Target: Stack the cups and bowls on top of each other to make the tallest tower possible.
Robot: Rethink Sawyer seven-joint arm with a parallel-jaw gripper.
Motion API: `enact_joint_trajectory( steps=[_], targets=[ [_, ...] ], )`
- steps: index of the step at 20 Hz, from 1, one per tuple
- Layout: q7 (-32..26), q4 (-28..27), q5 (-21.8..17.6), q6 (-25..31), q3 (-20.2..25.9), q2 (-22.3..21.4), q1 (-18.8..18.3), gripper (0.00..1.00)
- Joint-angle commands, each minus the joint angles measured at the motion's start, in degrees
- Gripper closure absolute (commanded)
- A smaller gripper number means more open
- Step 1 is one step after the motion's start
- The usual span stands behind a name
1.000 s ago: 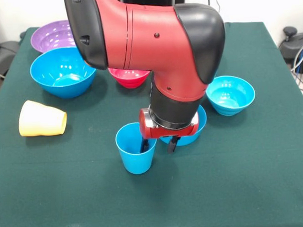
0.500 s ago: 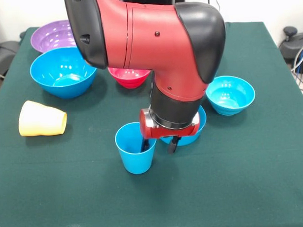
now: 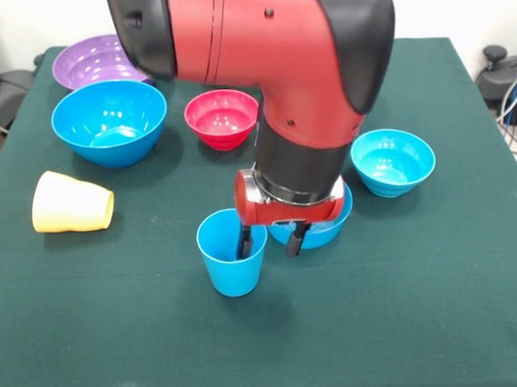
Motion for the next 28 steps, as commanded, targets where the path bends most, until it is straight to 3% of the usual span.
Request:
enact_joint_trajectory(
  steps=[1,9,15,28],
  targets=[
    [-18.11,6.3,-1.5,5.96,2.72,-5.24,-0.46,0.0],
    [-14.66,8.79,-2.4,8.62,0.63,-8.91,1.77,0.0],
    [-7.38,16.65,-0.75,4.01,0.72,-10.27,2.27,0.0],
    [7.95,25.96,0.1,-8.48,-0.95,-10.01,5.47,0.0]
  ],
)
